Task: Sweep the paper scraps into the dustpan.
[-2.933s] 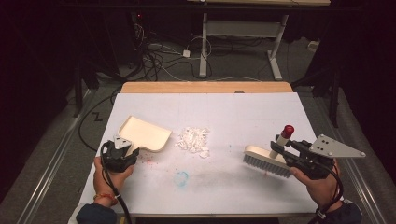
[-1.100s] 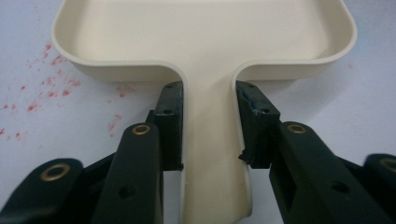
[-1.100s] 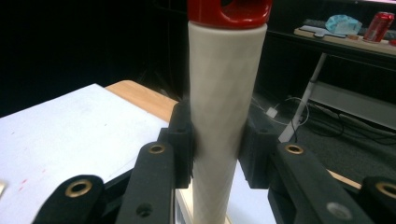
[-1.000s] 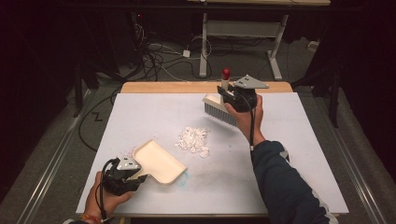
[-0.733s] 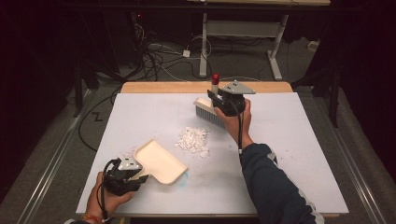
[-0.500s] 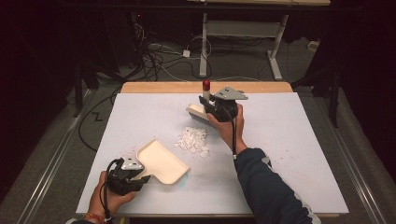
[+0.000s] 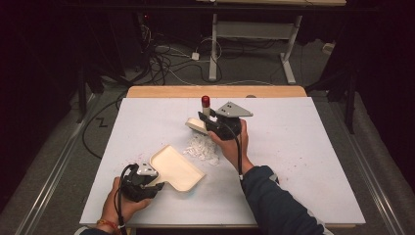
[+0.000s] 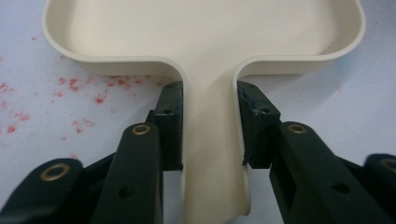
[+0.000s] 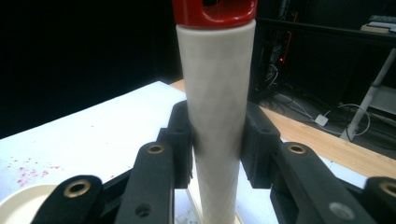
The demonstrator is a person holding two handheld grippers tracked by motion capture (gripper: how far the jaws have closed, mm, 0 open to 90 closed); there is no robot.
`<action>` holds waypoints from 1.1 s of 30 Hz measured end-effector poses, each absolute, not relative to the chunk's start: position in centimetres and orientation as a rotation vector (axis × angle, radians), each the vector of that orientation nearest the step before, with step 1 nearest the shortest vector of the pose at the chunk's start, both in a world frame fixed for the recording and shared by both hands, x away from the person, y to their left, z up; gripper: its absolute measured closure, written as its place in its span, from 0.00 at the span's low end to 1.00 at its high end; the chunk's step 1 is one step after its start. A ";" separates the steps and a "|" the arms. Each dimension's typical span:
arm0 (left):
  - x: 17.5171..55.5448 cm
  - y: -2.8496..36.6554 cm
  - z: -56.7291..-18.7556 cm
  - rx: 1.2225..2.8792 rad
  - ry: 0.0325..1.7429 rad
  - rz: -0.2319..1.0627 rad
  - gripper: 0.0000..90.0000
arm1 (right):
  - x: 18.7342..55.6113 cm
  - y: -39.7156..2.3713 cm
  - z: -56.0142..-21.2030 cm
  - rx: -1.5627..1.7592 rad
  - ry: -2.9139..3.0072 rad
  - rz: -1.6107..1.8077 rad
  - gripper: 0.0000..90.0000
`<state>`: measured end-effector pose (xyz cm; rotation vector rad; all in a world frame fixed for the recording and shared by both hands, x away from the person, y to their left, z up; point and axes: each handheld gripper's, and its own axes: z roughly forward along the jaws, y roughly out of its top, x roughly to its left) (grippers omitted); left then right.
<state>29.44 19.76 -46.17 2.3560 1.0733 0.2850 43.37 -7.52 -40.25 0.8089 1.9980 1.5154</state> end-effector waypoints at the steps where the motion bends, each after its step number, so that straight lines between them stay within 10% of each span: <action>1: 29.4 19.8 -46.2 2.356 1.073 0.285 0.71 | 43.3 -7.5 -40.3 0.803 1.997 1.515 0.77; 33: 30.7 17.6 -46.8 2.362 1.085 0.258 0.71 | 38.2 -4.1 -40.1 0.637 2.118 1.649 0.78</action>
